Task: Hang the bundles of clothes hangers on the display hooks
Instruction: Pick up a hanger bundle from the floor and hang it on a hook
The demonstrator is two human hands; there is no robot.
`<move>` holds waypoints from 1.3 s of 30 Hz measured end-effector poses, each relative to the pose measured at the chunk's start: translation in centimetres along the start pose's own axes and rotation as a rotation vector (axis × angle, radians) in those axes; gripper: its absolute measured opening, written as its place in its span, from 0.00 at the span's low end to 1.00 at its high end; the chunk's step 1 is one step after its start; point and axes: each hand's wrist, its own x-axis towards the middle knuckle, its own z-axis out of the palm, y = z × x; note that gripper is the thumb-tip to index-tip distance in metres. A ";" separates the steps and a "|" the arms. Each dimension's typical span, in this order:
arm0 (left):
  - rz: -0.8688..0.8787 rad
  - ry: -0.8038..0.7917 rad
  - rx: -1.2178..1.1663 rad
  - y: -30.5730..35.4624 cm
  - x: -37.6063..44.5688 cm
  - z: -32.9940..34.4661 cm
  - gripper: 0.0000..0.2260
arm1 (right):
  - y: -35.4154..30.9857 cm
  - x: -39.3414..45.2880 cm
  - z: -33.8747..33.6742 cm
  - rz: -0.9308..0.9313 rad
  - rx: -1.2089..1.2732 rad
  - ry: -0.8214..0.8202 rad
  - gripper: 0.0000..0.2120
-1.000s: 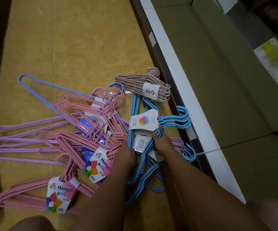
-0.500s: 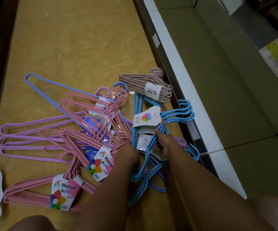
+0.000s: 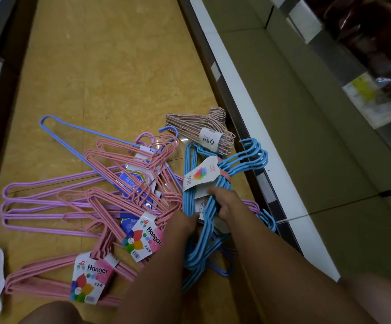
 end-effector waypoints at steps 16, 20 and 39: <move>-0.029 -0.043 0.196 2.5 -11.9 -5.8 0.19 | -2.4 -12.3 0.4 0.062 -0.021 0.114 0.25; -0.032 -0.112 0.159 5.7 -16.7 -9.7 0.24 | -5.3 -18.4 0.8 0.031 -0.097 0.219 0.30; 0.002 0.401 0.153 16.2 -37.2 -37.3 0.34 | -23.5 -51.1 4.0 -0.569 -1.323 -0.001 0.27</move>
